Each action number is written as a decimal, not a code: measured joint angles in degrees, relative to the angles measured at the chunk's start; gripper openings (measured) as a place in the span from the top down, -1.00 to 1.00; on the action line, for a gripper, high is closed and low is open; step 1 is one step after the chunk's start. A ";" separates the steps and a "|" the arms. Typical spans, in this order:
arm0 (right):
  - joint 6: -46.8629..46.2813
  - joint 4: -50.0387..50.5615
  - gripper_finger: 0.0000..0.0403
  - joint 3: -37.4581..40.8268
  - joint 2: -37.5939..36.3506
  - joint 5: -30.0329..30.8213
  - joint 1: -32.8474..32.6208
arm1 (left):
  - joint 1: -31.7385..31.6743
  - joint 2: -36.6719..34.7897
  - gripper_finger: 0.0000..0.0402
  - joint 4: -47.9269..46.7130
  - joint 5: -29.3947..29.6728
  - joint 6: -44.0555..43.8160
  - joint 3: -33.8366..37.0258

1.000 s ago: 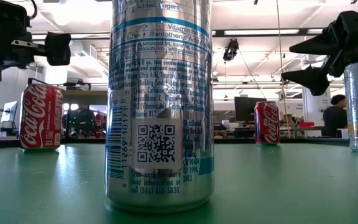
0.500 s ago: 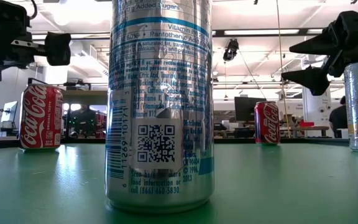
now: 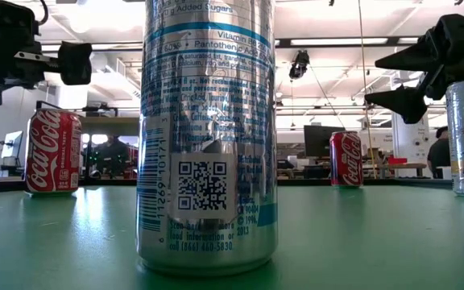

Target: Place canned beverage on shelf

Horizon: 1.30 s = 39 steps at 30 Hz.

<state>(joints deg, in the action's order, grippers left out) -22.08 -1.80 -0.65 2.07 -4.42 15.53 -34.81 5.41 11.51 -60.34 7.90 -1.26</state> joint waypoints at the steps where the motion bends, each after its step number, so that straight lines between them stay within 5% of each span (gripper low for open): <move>1: 0.01 0.00 -0.90 -0.02 0.00 0.00 -0.02 | 0.00 -0.02 -0.85 0.00 0.91 0.24 0.00; 18: 0.02 0.02 -0.90 0.00 0.00 0.02 0.00 | -0.07 0.00 -0.85 -0.04 43.76 -1.77 0.00; 28: 0.02 0.01 -0.90 -0.01 0.00 0.01 -0.01 | -0.07 0.00 -0.85 -0.04 47.87 -3.29 0.00; 39: 0.02 0.01 -0.90 -0.02 0.00 0.01 -0.02 | -0.07 4.60 -0.85 0.33 59.30 -28.94 -0.48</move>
<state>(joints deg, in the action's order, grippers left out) -22.06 -1.79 -0.67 2.07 -4.41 15.51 -34.87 10.00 11.84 -1.03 -21.03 -1.74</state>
